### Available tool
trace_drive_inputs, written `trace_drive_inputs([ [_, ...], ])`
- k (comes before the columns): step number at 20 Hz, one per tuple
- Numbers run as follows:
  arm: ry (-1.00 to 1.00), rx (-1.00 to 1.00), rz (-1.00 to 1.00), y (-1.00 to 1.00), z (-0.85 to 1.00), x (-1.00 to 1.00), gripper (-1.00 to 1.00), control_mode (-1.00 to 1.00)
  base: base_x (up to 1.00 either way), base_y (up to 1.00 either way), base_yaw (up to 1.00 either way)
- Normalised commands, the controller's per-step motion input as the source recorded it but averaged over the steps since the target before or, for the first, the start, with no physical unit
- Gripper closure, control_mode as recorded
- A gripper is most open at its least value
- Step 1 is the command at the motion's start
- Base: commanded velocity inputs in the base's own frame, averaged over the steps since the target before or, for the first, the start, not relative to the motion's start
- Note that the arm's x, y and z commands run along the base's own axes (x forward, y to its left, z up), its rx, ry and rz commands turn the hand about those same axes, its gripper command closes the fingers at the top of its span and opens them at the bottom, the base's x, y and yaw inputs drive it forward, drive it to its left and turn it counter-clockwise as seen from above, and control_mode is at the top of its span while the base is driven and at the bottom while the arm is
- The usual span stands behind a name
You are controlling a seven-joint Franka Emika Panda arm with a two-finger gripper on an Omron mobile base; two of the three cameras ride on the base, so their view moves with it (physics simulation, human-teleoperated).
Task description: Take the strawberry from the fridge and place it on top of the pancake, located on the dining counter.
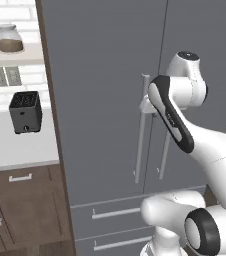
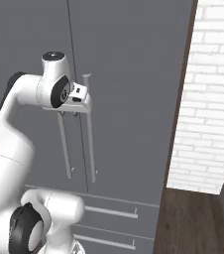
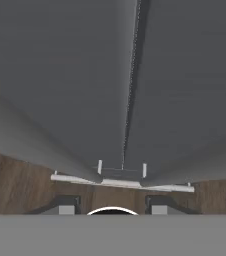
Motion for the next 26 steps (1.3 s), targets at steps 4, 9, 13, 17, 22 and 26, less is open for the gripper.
trace_drive_inputs([
  [4, 0.00, 0.00, 0.00, 0.00, 0.00, 0.00, -1.00, 1.00, -0.42, -0.04, -0.02],
  [9, 0.00, 0.00, 0.00, 0.00, 0.00, 0.00, -1.00, 1.00, -0.91, -0.08, -0.07],
  [13, 0.00, 0.00, 0.00, 0.00, 0.00, 0.00, -1.00, 1.00, -0.81, -0.02, -0.06],
  [17, 0.00, 0.00, 0.00, 0.00, 0.00, 0.00, -1.00, 1.00, -0.35, 0.00, -0.09],
  [22, -0.18, 0.00, 0.00, -0.06, -0.11, 0.40, -1.00, -1.00, 0.00, -0.01, -0.01],
  [26, -0.29, 0.00, 0.00, -0.03, -0.10, 1.00, -1.00, -1.00, 0.00, 0.00, 0.00],
])
